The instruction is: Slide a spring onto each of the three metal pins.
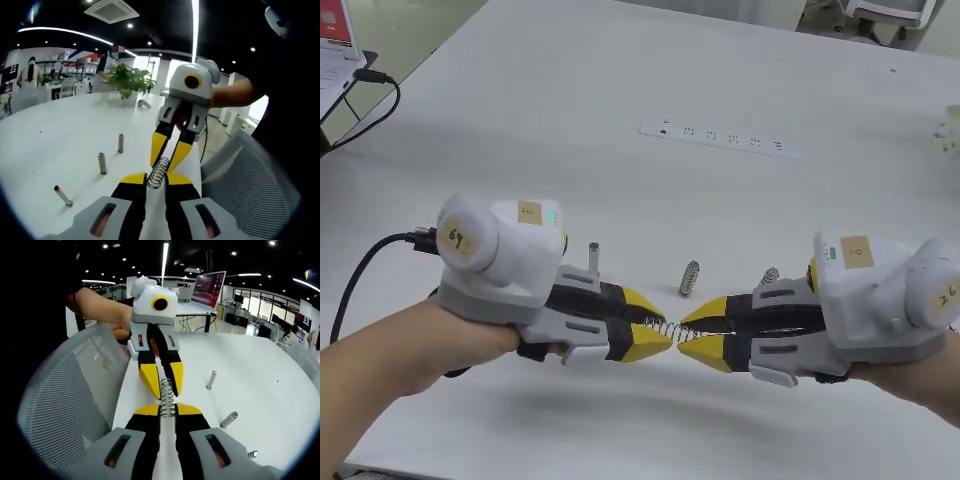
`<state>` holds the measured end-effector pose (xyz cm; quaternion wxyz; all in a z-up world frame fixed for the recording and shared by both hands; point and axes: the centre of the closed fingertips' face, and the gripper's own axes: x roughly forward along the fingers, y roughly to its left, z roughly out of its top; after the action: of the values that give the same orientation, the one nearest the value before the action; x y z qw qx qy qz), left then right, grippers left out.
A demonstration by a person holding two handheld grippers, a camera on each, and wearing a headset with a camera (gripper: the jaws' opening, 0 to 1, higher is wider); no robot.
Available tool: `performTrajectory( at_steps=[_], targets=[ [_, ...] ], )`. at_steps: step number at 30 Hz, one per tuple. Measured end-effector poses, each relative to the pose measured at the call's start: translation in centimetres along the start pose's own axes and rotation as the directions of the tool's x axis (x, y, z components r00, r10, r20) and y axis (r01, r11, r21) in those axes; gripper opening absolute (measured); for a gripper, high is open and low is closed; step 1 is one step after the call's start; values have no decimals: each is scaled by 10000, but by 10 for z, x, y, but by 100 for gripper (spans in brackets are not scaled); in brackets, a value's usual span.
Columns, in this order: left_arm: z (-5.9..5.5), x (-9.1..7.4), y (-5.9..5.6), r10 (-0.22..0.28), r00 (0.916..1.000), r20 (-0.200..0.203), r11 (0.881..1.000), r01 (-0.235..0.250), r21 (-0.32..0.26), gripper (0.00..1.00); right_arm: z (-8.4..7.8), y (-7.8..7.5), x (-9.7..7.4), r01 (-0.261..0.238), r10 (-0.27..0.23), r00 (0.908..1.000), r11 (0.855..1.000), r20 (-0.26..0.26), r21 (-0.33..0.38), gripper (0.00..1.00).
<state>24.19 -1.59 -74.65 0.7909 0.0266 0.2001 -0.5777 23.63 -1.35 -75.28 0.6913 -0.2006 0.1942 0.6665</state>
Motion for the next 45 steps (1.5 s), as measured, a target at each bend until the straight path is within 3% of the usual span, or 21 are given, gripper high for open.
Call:
performTrajectory(
  at_steps=[10,20,26,33,45],
  targets=[
    [-1,1,-4,-118,9999,-60,9992,120,384,4,-2,3,0,-118,118,9999,9999,35,94,8],
    [2,1,-7,-195,9998,8,9994,194,294,4,0,4,-3,-151,140,9997,9986,206,516,9],
    [6,0,-6,-169,9998,128,9997,166,204,4,-7,5,-5,-170,174,9998,9988,-97,460,9],
    [6,-2,-5,-166,9997,160,9998,164,95,4,-1,2,-9,-30,3,9994,9969,333,789,8],
    [8,-4,-7,-162,9997,166,9998,160,116,4,3,2,-11,-47,-15,9982,9946,600,1037,8]
  ],
)
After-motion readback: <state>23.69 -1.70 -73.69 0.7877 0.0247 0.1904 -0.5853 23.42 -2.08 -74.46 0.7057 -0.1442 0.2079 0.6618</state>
